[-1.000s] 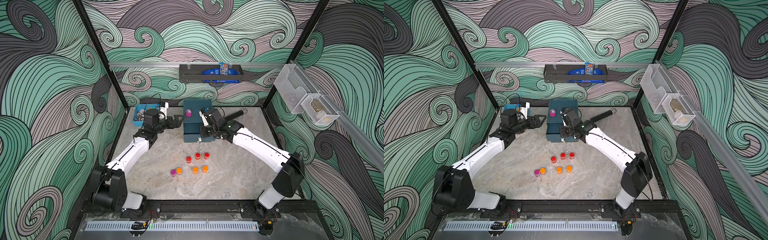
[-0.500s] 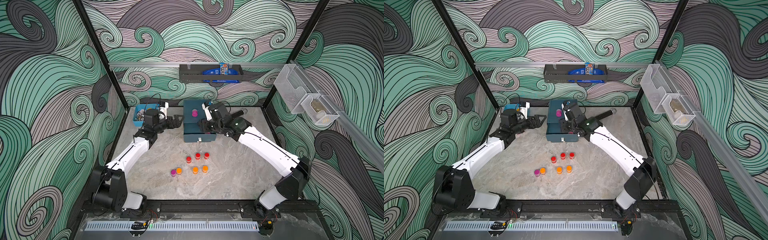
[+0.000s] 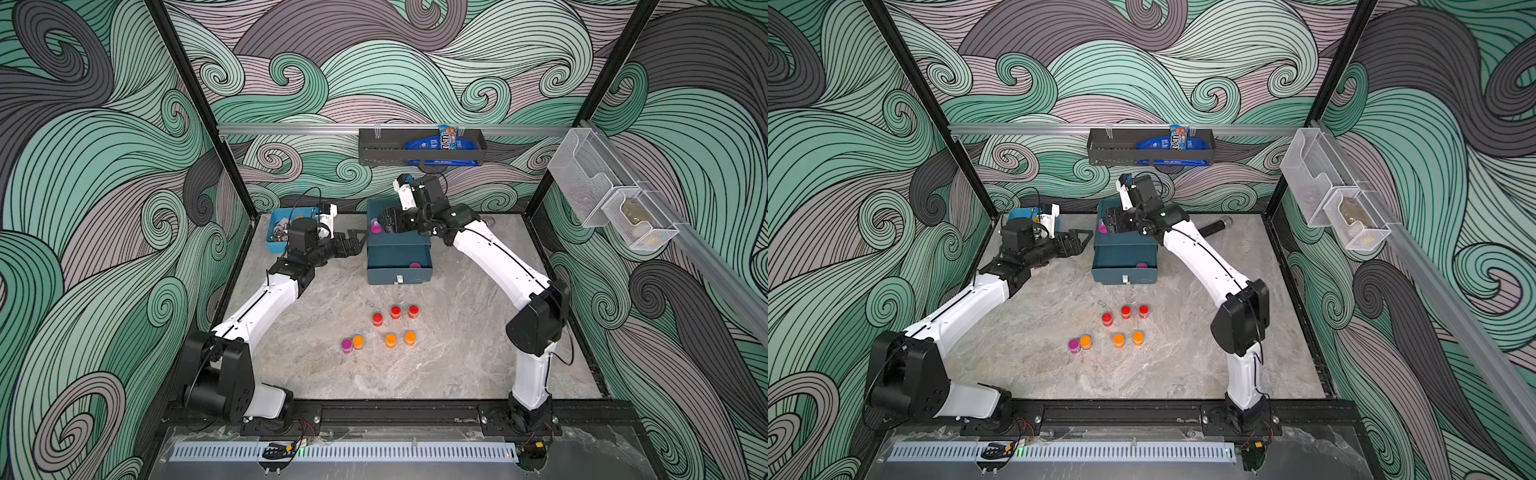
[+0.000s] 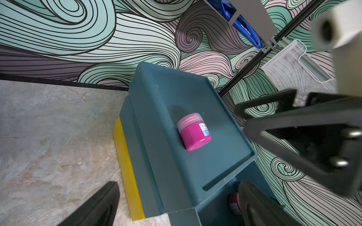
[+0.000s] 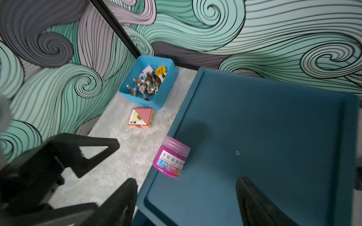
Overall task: Put the paint cans in the drawer according to color
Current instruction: Pick up the paint can from the storage box.
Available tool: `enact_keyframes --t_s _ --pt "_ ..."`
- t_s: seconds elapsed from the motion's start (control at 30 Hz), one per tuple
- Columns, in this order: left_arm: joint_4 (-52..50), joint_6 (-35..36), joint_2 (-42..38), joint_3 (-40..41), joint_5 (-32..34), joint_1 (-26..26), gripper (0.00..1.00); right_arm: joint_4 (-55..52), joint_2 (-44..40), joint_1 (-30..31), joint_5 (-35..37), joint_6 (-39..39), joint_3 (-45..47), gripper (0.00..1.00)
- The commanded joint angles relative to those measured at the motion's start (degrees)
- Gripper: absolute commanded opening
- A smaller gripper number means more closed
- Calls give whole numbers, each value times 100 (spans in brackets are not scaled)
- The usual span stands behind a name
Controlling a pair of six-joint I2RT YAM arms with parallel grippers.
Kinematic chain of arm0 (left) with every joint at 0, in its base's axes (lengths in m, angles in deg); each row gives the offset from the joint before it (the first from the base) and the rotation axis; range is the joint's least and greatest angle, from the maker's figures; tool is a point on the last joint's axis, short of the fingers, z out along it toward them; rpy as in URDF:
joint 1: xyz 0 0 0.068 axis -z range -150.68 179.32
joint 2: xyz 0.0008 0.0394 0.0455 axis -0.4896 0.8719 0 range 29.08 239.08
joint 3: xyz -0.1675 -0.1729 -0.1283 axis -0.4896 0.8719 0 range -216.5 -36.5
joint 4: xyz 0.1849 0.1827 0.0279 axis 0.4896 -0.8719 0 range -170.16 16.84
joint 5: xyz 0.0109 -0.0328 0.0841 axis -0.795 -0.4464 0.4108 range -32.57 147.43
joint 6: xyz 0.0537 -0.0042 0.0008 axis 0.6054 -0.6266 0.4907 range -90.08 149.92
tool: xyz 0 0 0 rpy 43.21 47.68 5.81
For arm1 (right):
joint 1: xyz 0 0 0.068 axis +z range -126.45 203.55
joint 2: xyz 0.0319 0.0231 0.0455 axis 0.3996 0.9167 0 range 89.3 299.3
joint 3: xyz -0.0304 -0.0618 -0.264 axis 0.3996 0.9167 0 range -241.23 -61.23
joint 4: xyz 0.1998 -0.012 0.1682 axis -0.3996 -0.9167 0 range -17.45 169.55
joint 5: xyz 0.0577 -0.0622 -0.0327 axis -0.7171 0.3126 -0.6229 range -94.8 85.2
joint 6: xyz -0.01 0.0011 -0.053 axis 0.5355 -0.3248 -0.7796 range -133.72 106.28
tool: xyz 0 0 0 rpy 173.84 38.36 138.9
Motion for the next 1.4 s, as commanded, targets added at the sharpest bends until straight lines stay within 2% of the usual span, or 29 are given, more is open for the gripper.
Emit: enact_keyframes --t_s 0.0,0.17,0.33,0.57,1.13,1.37 --pt "12 -4 15 -43 -60 -34 98 -42 63 14 -187 83 -387 77" --pt "3 -17 7 -52 -68 -53 98 -43 221 21 -143 94 -531 74" --pt "1 -21 3 -53 -68 -68 98 -50 283 25 -22 71 -395 65" --pt "24 -46 -1 -52 -107 -86 98 -36 264 36 226 9 -174 61" --pt "33 -56 15 -44 -120 -95 98 -32 752 237 221 63 -612 58" --pt "35 -65 15 -43 -130 -99 98 -27 774 316 365 -28 -721 48"
